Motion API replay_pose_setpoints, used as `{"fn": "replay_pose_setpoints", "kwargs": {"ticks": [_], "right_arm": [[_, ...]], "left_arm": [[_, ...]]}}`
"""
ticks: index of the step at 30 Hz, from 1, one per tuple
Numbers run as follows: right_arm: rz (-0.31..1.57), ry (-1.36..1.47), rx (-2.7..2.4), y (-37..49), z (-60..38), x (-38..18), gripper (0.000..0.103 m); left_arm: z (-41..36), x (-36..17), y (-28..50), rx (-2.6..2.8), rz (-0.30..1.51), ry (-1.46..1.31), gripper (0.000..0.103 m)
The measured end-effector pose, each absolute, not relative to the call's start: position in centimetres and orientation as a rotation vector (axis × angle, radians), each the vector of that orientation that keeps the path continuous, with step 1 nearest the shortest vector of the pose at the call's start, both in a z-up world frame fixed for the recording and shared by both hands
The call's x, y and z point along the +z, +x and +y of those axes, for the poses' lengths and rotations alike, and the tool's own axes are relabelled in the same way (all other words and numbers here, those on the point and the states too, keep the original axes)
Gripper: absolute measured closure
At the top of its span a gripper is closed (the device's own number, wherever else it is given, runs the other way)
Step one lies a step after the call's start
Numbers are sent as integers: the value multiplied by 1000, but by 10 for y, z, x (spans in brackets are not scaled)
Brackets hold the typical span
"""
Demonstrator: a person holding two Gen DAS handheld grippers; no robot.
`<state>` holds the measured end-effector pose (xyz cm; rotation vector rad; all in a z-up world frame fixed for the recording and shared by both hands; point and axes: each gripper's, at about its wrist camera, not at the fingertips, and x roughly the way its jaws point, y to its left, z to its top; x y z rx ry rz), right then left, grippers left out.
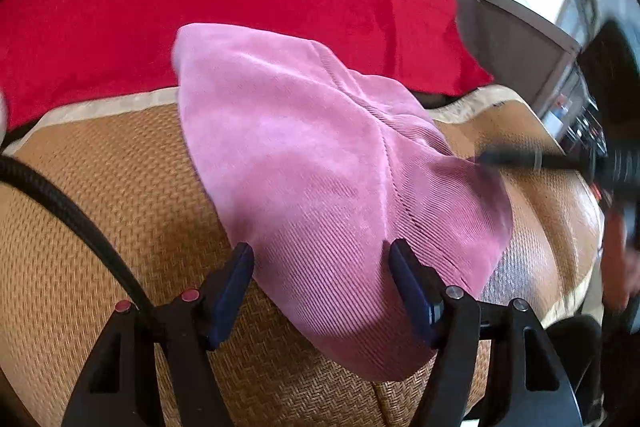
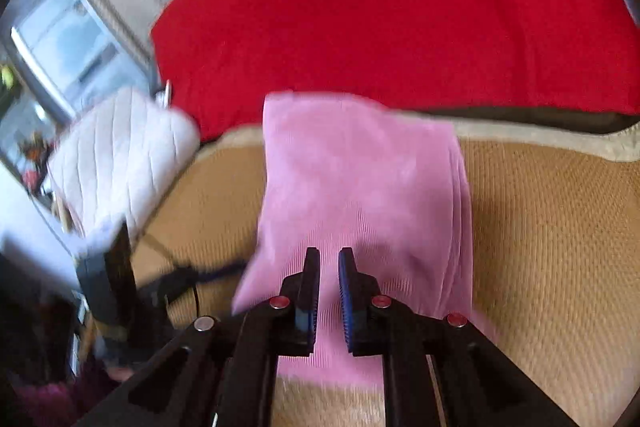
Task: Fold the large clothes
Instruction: 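Press the folded pink jacket flat with both open tools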
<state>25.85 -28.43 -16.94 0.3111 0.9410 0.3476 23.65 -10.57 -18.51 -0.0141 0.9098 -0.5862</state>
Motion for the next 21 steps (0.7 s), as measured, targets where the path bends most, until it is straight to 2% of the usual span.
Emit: {"fn": "replay_pose_setpoints", "kwargs": {"ticks": [4,5,8,12,21], "right_arm": [[1107,317,287,267,-283,-232,97],[1080,352,292,268,-288,-245,98],[1064,431,302,271,-300,-247,98],[1070,386,303,264,-304,-241,98],[1026,438,336,250,-321,-239,95]], "left_arm": [[-111,-195,232,-553,917,21,27],[-112,-198,232,-529,903,28,21],[-109,-200,241,-528,933,1,13],[-100,-202,251,-545,1009,-89,13],[-104,-186,237,-516,915,32,13]]}}
